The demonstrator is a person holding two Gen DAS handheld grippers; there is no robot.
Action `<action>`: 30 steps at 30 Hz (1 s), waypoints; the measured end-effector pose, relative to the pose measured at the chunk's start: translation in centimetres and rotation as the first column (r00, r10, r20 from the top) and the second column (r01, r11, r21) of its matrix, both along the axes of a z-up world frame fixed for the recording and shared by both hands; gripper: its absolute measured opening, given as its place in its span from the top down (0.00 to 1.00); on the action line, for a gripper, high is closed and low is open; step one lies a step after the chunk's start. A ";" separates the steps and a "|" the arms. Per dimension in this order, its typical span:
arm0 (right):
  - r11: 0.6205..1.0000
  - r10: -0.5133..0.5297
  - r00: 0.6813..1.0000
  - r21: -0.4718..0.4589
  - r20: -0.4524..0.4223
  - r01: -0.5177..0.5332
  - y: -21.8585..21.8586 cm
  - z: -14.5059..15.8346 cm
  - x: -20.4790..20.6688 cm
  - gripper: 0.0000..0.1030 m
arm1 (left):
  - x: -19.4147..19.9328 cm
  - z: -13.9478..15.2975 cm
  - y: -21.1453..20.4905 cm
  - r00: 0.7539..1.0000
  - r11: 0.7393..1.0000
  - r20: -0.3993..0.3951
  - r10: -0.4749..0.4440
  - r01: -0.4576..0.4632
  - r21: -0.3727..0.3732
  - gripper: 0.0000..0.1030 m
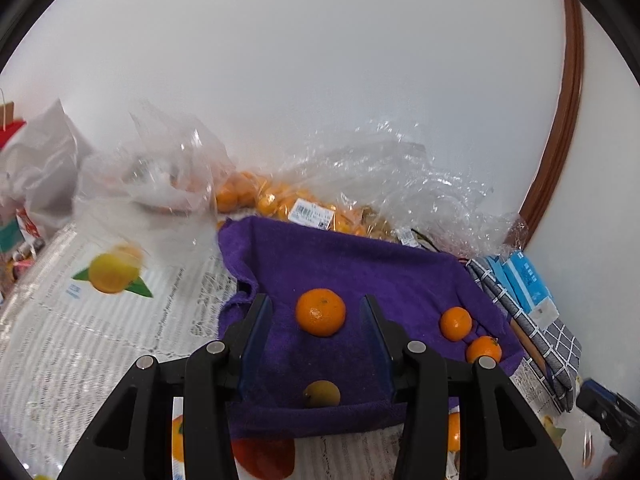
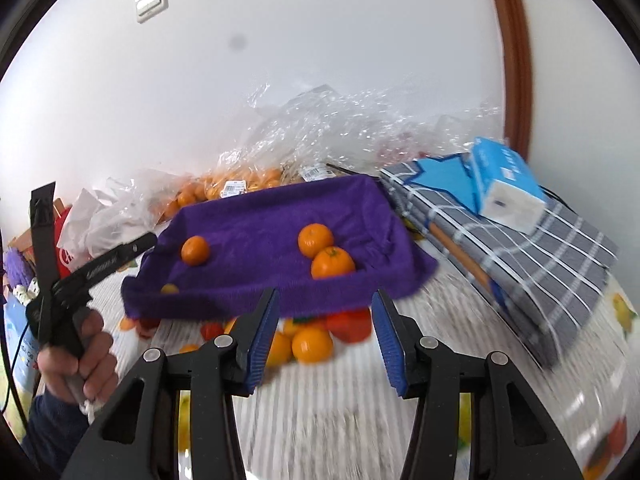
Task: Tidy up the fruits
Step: 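Pull both open tools back from the towel, then lower the right tool onto a loose tangerine and close it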
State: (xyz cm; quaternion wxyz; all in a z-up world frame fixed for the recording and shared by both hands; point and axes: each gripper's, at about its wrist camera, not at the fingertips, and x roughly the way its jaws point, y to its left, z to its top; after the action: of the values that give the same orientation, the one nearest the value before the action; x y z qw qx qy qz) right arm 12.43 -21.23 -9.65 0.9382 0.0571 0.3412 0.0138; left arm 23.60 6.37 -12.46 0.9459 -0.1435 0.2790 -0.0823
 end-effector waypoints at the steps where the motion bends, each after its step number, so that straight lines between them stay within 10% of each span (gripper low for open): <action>1: 1.000 -0.001 1.000 -0.003 0.000 0.001 0.0 0.1 -0.7 0.53 | -0.3 0.2 0.0 1.000 1.000 0.004 -0.002 0.002 0.000 0.57; 15: 0.999 0.038 0.999 -0.034 -0.027 -0.039 0.9 -0.7 -5.6 0.54 | -9.0 -2.1 0.6 0.995 0.999 -0.094 -0.026 0.029 0.031 0.57; 30: 0.980 0.121 0.990 -0.149 -0.077 -0.132 3.2 -3.4 -3.9 0.66 | -8.4 -3.6 1.7 0.982 0.999 -0.186 0.045 -0.041 0.027 0.57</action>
State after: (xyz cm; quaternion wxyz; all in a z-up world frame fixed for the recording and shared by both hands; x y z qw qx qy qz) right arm 8.56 -18.04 -13.03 0.9250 -0.0368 0.3755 0.0451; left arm 15.16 8.11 -16.04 0.9189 -0.1455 0.3640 -0.0447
